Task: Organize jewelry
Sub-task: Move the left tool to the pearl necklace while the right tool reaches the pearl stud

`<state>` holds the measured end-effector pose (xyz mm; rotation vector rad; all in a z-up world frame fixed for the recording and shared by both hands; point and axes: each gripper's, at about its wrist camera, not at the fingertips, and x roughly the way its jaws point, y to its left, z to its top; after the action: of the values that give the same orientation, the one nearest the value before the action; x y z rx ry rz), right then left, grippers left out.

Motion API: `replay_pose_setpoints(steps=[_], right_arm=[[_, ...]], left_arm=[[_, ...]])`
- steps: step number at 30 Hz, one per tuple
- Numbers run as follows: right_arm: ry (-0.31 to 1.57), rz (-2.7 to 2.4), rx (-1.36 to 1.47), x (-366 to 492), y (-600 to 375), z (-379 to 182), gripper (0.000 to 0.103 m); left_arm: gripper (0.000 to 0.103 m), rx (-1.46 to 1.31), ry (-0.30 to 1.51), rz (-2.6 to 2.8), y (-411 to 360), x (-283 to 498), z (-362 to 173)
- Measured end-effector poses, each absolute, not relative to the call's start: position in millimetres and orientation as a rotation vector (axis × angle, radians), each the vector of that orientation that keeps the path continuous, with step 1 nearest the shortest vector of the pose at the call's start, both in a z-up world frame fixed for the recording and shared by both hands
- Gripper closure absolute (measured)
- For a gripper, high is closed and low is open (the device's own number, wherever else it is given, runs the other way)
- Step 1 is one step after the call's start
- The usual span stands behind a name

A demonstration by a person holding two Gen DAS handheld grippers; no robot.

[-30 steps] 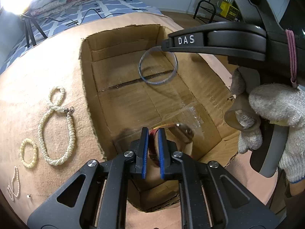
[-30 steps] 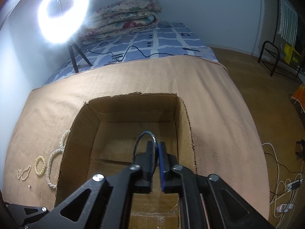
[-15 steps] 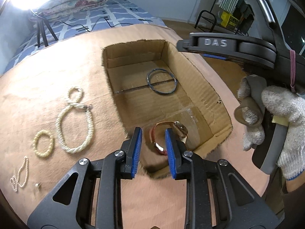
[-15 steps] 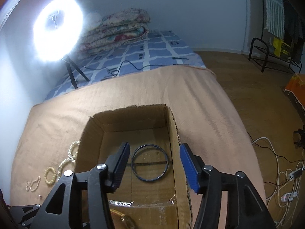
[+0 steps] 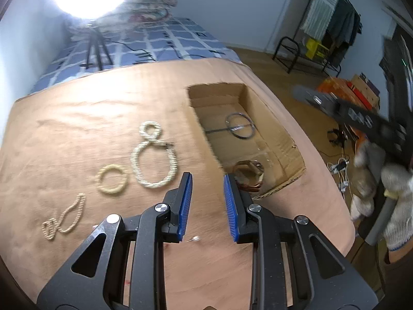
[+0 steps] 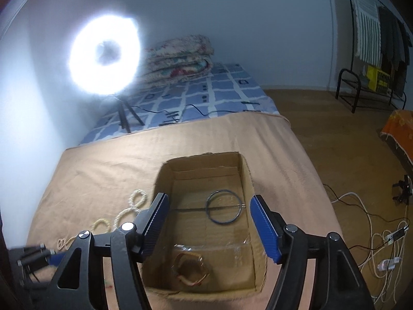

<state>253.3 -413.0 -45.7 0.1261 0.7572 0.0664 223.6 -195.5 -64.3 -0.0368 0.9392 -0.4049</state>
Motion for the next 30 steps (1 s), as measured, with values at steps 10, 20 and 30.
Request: replay_pose_setpoints(steps=[10, 20, 30], right_arm=[[0.718, 0.172, 0.100, 187, -369, -26, 0.034], [0.799, 0.274, 0.133, 140, -323, -57, 0.034], [0.887, 0.323, 0.055, 129, -289, -102, 0.034]], left_arm=[[0.078, -0.108, 0.925, -0.293, -91, 217, -52], [0.068, -0.190, 0.987, -0.173, 11, 224, -94], [0.068, -0.169, 1.087, -0.196, 39, 242, -142]])
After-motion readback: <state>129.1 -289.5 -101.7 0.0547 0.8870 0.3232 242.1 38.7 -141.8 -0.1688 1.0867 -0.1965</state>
